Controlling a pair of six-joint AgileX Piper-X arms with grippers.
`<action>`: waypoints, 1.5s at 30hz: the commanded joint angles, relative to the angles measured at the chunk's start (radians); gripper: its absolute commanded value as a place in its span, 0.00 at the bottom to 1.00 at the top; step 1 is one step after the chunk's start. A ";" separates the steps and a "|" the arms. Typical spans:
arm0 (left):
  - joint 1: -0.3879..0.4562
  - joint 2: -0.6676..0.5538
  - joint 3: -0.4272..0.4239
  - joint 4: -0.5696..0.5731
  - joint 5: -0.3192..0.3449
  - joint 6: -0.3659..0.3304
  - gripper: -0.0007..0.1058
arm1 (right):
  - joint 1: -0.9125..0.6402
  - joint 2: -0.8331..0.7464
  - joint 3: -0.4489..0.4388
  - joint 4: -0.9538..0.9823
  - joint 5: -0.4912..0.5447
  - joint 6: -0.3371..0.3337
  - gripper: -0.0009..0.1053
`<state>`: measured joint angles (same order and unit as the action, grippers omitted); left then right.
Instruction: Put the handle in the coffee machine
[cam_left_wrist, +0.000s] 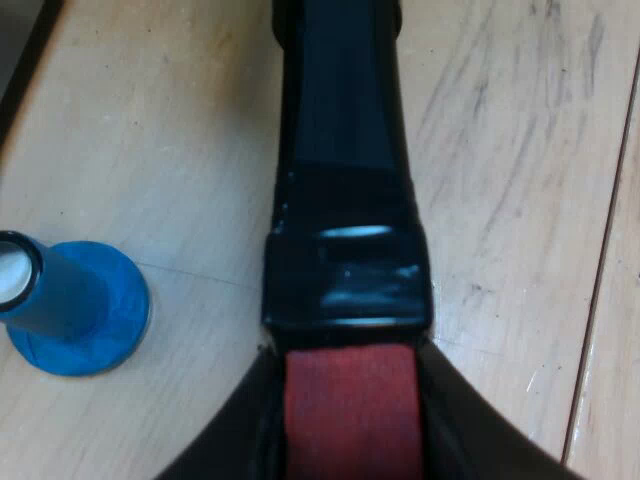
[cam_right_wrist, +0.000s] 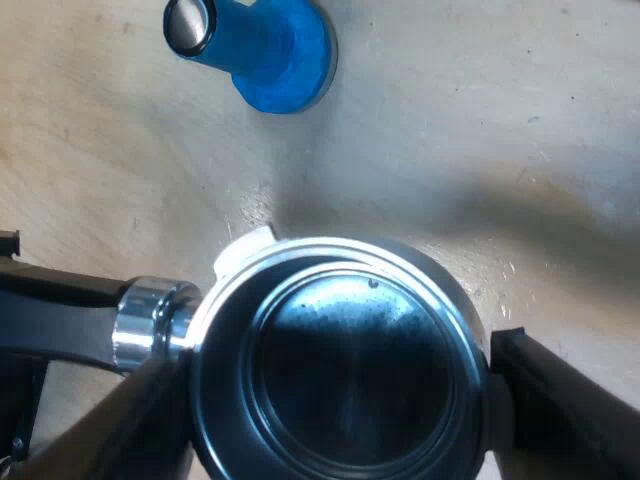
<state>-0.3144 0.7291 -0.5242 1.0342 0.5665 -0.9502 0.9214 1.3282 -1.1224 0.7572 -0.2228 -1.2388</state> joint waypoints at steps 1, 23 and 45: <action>-0.005 -0.002 -0.002 -0.006 0.060 0.006 0.01 | 0.002 -0.018 -0.015 -0.020 -0.013 -0.020 0.15; 0.033 -0.002 -0.002 -0.006 0.060 0.006 0.01 | 0.032 -0.063 -0.015 -0.020 0.275 -0.067 0.78; 0.334 -0.002 -0.039 0.008 0.107 0.077 0.01 | 0.395 -0.118 -0.015 -0.020 0.765 -0.066 0.78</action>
<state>0.0118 0.7291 -0.5437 1.0508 0.6171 -0.8870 1.3064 1.2198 -1.1273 0.7390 0.5070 -1.2951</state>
